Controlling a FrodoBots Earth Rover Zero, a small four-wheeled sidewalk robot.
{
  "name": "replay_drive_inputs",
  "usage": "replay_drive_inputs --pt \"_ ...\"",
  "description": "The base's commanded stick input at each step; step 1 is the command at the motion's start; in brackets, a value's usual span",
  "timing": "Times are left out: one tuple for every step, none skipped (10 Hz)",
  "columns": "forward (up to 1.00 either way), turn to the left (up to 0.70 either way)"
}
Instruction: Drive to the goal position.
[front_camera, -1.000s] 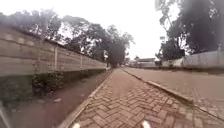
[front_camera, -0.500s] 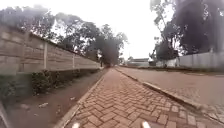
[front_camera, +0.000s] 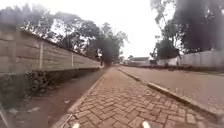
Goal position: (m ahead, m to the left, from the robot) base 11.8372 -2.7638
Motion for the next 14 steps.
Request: replay_drive_inputs --pt "0.7 -0.32" --pt "0.7 -0.33" --pt "0.7 -0.34" --pt "0.7 -0.16" --pt "0.7 0.02" --pt "0.7 0.0" --pt "0.7 0.0" --pt "0.7 0.0" --pt "0.7 0.0" --pt "0.7 0.01" --pt "0.7 0.08" --pt "0.7 0.16" --pt "0.7 -0.02" --pt "0.7 -0.08"
